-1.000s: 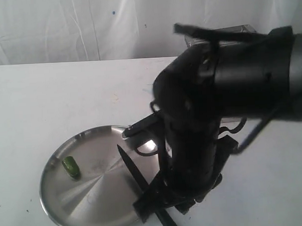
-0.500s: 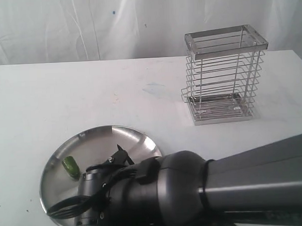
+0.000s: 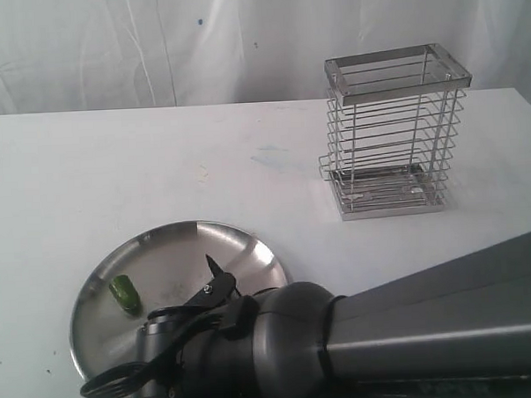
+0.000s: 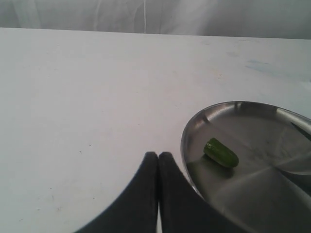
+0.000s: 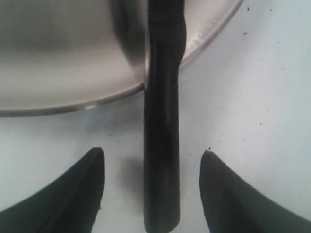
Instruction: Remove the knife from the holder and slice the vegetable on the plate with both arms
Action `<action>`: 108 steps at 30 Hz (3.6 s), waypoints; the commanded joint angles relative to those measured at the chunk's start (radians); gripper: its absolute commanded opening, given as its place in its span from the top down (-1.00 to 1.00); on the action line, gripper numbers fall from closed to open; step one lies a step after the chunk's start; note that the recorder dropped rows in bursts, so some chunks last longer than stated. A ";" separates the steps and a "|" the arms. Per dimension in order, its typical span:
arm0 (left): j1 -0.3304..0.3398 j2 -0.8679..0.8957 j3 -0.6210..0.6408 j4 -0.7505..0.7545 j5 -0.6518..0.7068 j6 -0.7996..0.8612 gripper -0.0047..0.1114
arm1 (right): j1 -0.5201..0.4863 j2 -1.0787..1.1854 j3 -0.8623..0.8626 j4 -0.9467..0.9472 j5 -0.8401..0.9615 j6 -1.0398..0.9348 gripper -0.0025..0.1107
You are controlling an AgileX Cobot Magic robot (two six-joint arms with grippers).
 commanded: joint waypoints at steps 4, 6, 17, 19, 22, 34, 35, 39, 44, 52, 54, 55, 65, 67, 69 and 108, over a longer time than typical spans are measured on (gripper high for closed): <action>-0.005 -0.004 0.004 -0.008 -0.002 -0.001 0.92 | 0.001 0.003 -0.002 -0.028 0.027 0.091 0.00; -0.005 -0.004 0.004 -0.008 -0.002 -0.001 0.92 | 0.001 0.003 -0.002 -0.025 -0.008 0.091 0.00; -0.005 -0.004 0.004 -0.008 -0.002 -0.001 0.92 | -0.052 0.003 -0.002 -0.015 -0.007 0.081 0.00; -0.005 -0.004 0.004 -0.008 -0.002 -0.001 0.92 | -0.052 0.003 -0.002 -0.011 -0.024 0.079 0.02; -0.005 -0.004 0.004 -0.008 -0.002 -0.001 0.92 | -0.052 0.003 0.003 -0.006 -0.035 0.081 0.13; -0.005 -0.004 0.004 -0.008 -0.002 -0.001 0.92 | -0.059 0.003 0.032 0.005 -0.098 0.084 0.35; -0.005 -0.004 0.004 -0.008 -0.002 -0.001 0.92 | -0.059 0.003 0.032 0.004 -0.099 0.086 0.42; -0.005 -0.004 0.004 -0.008 -0.002 -0.001 0.92 | -0.059 0.003 0.032 0.002 -0.086 0.090 0.70; -0.005 -0.004 0.004 -0.008 -0.002 -0.001 0.92 | -0.059 0.000 0.032 0.000 -0.014 0.090 0.91; -0.005 -0.004 0.004 -0.008 -0.002 -0.001 0.92 | -0.062 -0.129 0.032 0.000 -0.111 0.070 0.95; -0.005 -0.004 0.004 -0.008 -0.002 -0.001 0.92 | -0.074 -0.170 0.032 0.011 -0.172 0.052 0.96; -0.005 -0.004 0.004 -0.008 -0.002 -0.001 0.92 | -0.090 -0.196 0.032 0.041 -0.214 0.033 0.96; -0.005 -0.004 0.004 -0.008 -0.002 -0.001 0.92 | -0.370 -0.315 0.032 1.031 -0.278 -0.888 0.96; -0.005 -0.004 0.004 -0.008 -0.002 -0.001 0.92 | -0.439 -0.306 0.032 1.185 -0.208 -1.060 0.96; -0.005 -0.004 0.004 -0.008 -0.002 -0.001 0.92 | -0.494 -0.295 0.032 1.278 -0.160 -1.174 0.96; -0.005 -0.004 0.004 -0.008 -0.002 -0.001 0.92 | -0.808 0.043 0.288 1.886 0.098 -1.877 0.56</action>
